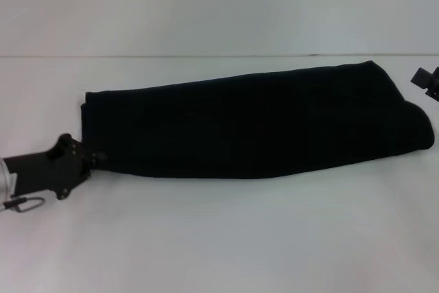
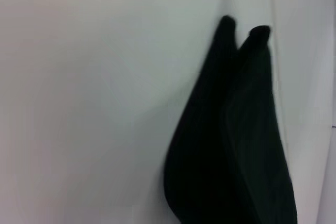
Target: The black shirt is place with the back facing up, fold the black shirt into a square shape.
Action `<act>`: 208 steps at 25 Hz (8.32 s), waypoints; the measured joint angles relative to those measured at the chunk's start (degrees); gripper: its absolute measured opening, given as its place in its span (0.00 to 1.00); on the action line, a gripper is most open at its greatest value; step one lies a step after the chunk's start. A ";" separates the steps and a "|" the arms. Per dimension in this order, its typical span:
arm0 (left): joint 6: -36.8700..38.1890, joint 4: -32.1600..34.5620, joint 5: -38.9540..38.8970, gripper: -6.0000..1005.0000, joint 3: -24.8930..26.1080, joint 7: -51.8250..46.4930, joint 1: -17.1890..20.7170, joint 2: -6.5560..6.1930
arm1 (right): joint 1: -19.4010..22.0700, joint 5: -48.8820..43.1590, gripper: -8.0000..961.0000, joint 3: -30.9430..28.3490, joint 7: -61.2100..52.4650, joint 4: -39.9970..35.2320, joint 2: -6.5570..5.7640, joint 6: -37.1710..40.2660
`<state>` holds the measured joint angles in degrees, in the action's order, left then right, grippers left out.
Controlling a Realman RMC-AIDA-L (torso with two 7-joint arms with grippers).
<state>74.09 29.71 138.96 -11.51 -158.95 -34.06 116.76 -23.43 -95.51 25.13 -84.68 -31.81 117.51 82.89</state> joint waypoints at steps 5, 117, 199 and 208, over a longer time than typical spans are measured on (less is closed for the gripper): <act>-1.88 0.52 1.22 0.02 -0.01 2.38 -0.74 -2.60 | -0.52 0.04 0.81 -1.47 -0.50 0.00 -0.15 0.03; 10.31 16.44 -14.95 0.74 -24.77 14.93 -4.02 -2.06 | -29.13 -44.27 0.81 11.84 -66.02 6.96 -11.61 -2.57; 4.93 16.12 -18.04 0.69 -22.46 15.79 -3.39 -1.37 | -29.51 -51.39 0.13 30.50 -75.35 -12.70 -0.37 -18.25; 4.02 15.99 -18.04 0.68 -22.39 15.86 -3.36 -1.20 | -29.93 -53.29 0.17 30.49 -75.53 -3.33 -0.81 -22.33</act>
<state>78.10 45.70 120.93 -33.90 -143.08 -37.42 115.56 -53.36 -148.79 55.62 -160.21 -35.14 116.71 60.56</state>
